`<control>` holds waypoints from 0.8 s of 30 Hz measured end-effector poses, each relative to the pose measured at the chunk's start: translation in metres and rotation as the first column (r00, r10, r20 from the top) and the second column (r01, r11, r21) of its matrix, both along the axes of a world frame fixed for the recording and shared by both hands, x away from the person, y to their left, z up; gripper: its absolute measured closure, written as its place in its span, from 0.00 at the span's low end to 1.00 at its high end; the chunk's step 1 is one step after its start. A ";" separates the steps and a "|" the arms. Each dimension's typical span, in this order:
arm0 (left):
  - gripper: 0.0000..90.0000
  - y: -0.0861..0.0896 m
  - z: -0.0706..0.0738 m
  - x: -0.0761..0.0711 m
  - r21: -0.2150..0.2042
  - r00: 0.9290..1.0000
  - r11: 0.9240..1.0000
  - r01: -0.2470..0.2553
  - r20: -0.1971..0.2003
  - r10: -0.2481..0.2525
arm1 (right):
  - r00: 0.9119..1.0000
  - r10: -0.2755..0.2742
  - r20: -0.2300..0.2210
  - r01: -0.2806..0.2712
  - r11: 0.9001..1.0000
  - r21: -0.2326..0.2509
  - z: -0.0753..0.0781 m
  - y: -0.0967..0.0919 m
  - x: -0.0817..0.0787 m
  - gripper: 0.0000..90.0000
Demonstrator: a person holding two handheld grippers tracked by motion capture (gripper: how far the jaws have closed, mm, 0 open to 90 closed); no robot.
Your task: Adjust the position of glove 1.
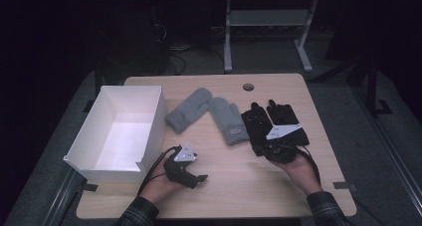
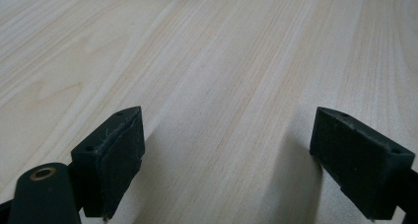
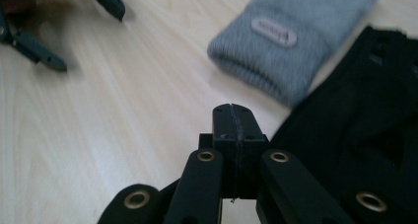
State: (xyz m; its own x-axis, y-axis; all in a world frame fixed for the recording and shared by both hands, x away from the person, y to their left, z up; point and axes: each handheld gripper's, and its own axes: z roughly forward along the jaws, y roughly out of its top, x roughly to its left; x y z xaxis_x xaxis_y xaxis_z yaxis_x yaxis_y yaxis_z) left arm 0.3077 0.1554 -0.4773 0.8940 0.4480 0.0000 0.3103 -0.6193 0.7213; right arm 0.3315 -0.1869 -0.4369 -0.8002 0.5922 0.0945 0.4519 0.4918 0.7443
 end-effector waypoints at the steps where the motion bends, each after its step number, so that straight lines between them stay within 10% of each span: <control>1: 0.14 0.000 0.000 0.000 0.003 1.000 1.000 0.001 0.004 -0.001 | 1.000 0.004 0.004 -0.004 1.000 -0.003 0.002 0.003 0.003 1.00; 24: 0.14 0.001 0.001 -0.001 0.007 1.000 1.000 -0.015 -0.003 0.015 | 1.000 -0.021 0.002 0.021 0.999 0.030 -0.008 0.049 0.095 1.00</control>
State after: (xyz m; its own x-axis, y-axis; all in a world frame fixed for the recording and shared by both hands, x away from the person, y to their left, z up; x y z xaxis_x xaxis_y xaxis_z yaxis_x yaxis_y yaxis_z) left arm 0.3064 0.1565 -0.4767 0.8873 0.4611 0.0005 0.3215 -0.6194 0.7162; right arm 0.4263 -0.1381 -0.4444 -0.7879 0.6058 0.1105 0.4599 0.4596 0.7598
